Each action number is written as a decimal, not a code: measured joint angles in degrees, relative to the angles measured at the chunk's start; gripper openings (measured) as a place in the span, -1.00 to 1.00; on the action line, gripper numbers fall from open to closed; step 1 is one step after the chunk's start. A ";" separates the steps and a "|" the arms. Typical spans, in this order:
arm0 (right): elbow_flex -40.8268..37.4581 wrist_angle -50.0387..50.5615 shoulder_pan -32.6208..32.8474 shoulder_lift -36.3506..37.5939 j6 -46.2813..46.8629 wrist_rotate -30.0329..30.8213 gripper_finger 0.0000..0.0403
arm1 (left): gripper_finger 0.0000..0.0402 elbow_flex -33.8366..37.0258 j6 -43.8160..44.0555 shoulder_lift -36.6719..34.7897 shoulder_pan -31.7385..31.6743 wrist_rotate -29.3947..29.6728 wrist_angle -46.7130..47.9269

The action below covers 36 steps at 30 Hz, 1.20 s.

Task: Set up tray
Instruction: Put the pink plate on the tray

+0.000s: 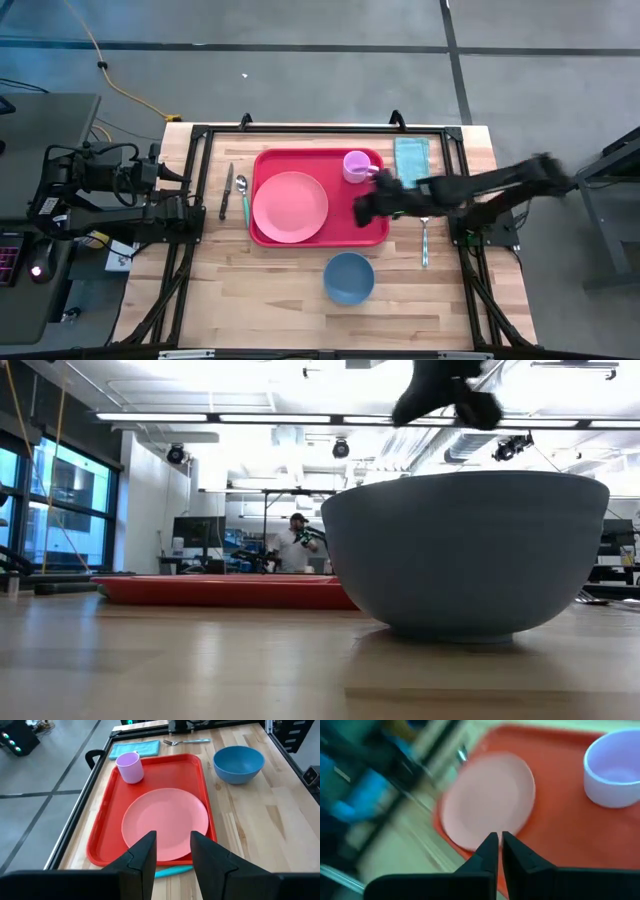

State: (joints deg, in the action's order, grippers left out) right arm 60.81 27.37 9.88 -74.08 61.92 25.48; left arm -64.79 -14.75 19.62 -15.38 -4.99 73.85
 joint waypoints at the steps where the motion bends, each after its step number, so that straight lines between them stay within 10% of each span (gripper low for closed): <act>1: -3.86 -4.22 0.42 3.13 0.78 1.50 -1.00 | -0.24 0.00 -0.08 0.00 0.00 0.00 0.00; 11: -26.07 -41.86 -1.35 0.51 6.04 3.95 -1.00 | -0.24 0.00 -0.02 -0.01 0.01 0.02 -0.88; 21: -21.42 -48.95 -5.89 -16.42 5.89 -10.84 -0.97 | -0.24 0.00 0.59 -0.02 0.02 0.04 -0.88; 36: -19.35 -48.19 -12.11 -20.42 4.60 -18.85 -0.02 | -0.24 0.00 1.55 0.00 0.02 0.07 -0.90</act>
State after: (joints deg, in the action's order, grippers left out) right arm 41.45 -20.81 -2.23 -94.50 66.52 6.64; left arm -64.79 -13.20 19.62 -15.35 -4.93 72.95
